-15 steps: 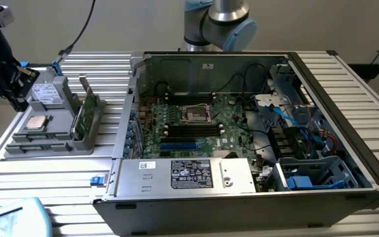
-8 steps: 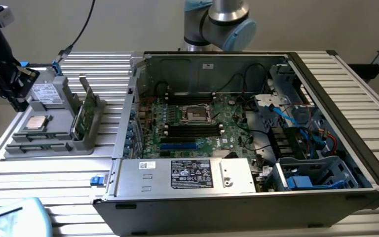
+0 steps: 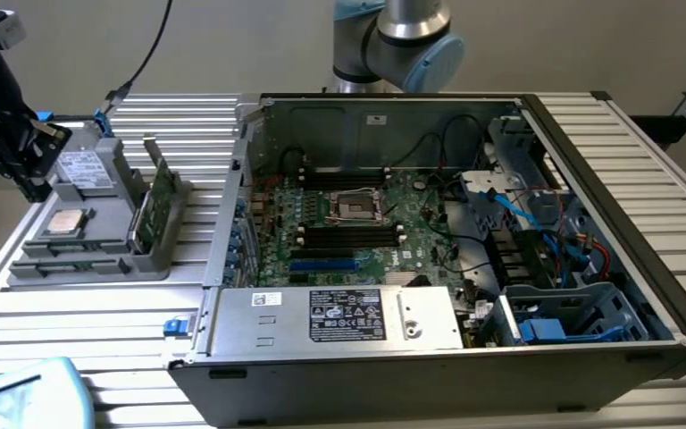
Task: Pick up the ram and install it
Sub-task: 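Pick up the ram and move it above insertion slot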
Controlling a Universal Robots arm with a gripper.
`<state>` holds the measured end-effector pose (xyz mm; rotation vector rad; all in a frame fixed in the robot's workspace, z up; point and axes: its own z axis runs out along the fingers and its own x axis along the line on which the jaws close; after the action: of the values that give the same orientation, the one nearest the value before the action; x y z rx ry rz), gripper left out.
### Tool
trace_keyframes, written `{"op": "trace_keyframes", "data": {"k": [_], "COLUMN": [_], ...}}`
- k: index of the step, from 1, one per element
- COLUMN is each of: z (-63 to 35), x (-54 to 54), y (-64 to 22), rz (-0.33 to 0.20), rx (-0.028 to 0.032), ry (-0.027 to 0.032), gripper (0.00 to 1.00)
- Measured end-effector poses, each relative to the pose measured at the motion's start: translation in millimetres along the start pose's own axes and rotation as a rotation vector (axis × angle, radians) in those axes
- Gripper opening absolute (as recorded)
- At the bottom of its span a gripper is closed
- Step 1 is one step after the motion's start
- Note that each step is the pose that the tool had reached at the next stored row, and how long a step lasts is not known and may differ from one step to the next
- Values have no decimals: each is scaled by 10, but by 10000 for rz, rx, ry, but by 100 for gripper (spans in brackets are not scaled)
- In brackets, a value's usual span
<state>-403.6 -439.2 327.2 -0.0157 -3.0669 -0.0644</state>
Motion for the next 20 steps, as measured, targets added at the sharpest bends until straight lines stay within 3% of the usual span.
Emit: {"op": "trace_keyframes", "data": {"k": [3,12,20], "z": [0,5,32], "x": [4,5,3], "y": [-1,-1,-2], "rz": [-44,-1643,-3103], "rx": [-3,50,23], "ry": [4,70,126], "gripper": [11,11,11]}}
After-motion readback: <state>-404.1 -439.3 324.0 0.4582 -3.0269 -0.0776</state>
